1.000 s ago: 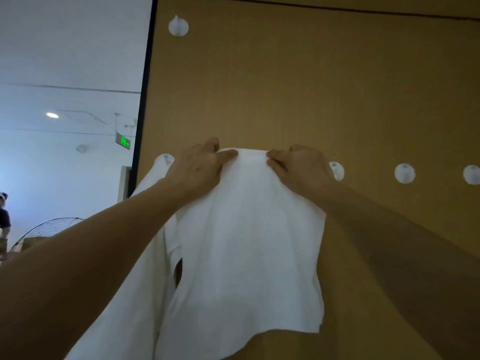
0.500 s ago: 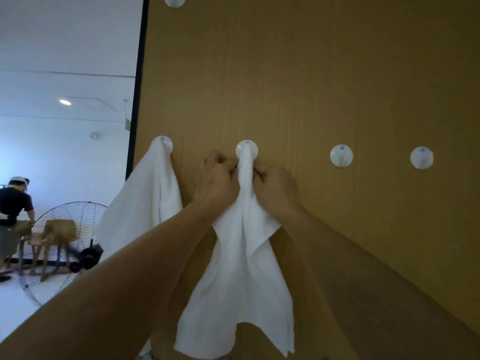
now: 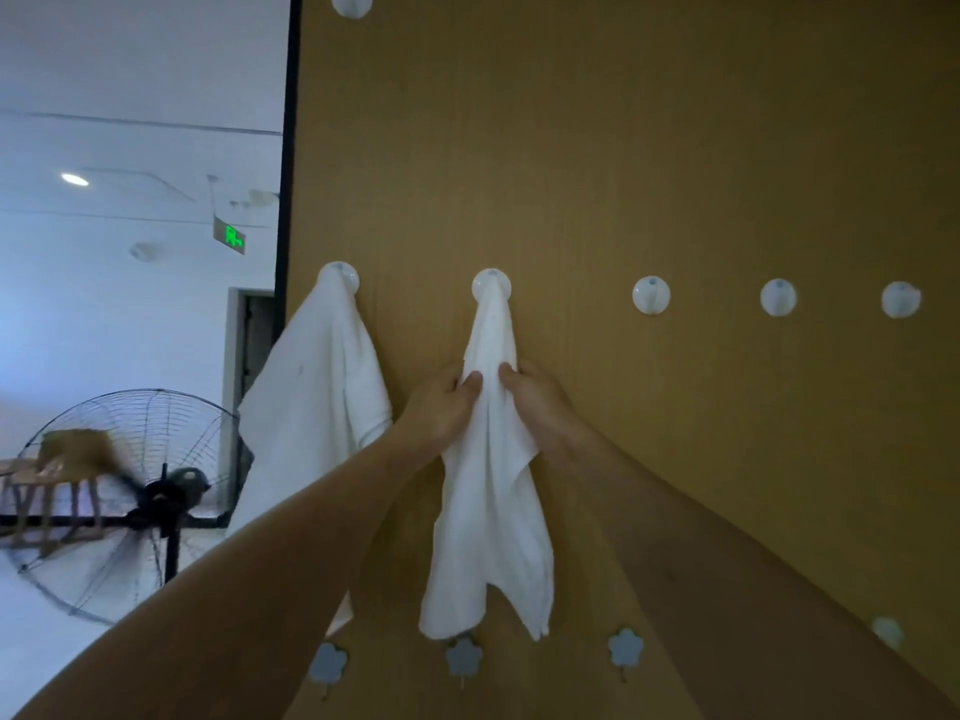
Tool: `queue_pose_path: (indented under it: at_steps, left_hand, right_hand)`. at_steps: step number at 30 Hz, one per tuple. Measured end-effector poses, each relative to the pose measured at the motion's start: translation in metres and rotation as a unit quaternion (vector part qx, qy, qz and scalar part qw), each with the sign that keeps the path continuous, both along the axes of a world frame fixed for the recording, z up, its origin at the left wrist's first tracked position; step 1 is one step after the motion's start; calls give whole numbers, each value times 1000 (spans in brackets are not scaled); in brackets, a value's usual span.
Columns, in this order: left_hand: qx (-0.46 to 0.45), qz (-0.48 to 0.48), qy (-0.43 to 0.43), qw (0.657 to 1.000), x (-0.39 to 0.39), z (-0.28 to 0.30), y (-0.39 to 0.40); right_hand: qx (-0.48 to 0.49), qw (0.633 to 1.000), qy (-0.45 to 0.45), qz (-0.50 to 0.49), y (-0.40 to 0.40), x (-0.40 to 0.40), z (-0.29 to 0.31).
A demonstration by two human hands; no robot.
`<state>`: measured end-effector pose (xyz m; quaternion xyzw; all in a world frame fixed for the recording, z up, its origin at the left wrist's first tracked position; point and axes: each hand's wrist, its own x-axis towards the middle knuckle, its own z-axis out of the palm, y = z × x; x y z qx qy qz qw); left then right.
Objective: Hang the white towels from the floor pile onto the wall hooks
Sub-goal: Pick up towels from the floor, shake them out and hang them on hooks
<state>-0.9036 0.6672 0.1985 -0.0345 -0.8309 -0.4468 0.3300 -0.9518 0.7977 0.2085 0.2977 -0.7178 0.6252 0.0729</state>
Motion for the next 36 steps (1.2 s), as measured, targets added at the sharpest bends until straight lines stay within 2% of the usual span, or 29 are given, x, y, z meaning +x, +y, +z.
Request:
queue_pose_path:
  at_steps: [2,5,8,11,13,17,22,27,30,36]
  left_hand:
    - [-90,48,23,995,6,-4,-7]
    - [-148,62,47,986,14,-12,-21]
    - [-191,46,78,977,28,-25,-32]
    - [-241,11,143,960,47,-39,-33]
    - [-268,-30,165,949,62,-47,-30]
    - [-267,-132,164,940,92,-63,-4]
    - [-271,-237,159,919,149,-77,61]
    - [-275,-329,152,890,235,-92,146]
    - [-264,-401,171,860,304,-106,204]
    - [-251,-541,175,784,508,-142,316]
  right_hand:
    - [24,998,26,-48,0,8,-8]
    - [58,991,51,-110,4,29,-24]
    - [97,978,62,-177,8,59,-38]
    - [125,962,57,-237,14,92,-57]
    - [166,940,63,-292,18,117,-70]
    - [298,856,89,-413,43,174,-91]
    - [395,748,63,-530,95,273,-103]
    - [409,680,-9,-609,156,396,-118]
    - [416,627,-44,-657,190,487,-132]
    - [403,516,-123,-746,248,721,-170]
